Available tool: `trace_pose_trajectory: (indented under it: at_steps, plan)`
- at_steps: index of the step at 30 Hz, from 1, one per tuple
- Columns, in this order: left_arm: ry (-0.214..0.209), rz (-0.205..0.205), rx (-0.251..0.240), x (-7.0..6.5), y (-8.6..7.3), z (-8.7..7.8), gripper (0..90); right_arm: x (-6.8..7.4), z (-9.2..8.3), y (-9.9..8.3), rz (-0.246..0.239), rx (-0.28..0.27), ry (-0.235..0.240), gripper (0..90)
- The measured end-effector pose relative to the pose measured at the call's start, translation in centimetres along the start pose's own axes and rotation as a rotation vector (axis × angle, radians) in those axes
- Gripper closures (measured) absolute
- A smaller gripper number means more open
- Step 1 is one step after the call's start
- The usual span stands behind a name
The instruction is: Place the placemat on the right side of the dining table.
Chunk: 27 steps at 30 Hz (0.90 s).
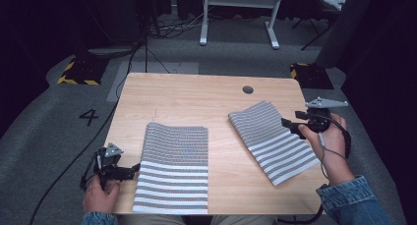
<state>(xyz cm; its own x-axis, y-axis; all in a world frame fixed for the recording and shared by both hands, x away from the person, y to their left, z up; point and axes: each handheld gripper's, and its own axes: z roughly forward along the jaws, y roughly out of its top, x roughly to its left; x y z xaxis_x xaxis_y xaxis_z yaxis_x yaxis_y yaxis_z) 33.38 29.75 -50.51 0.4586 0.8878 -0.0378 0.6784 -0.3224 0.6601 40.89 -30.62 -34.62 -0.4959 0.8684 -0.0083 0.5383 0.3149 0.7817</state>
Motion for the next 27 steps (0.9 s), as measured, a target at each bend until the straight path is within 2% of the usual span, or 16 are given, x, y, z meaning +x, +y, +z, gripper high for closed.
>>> trace_pose_trajectory:
  at_steps: [4,9,14,15,22,27]
  plan:
    - [0.000,0.000,0.000,0.0,0.0,0.0,0.2,-2.1,0.5,-3.1,0.055,0.053,-0.042,36.0]
    - [0.000,0.000,0.000,0.0,0.0,0.0,0.2,-4.1,1.5,-6.7,0.115,0.095,-0.095,35.7]
    - [0.001,-0.001,0.000,0.0,0.0,0.0,0.2,-6.1,2.2,-9.9,0.198,0.148,-0.147,35.1]
    - [0.001,0.000,0.000,0.0,0.0,0.0,0.2,-6.4,2.3,-10.5,0.199,0.157,-0.153,35.0]
    - [0.002,-0.001,-0.001,0.0,0.0,0.0,0.2,-7.2,2.7,-13.7,0.216,0.219,-0.193,31.7]
    - [0.006,-0.002,-0.003,0.0,0.0,0.0,0.2,-6.9,2.8,-15.1,0.240,0.263,-0.207,30.5]
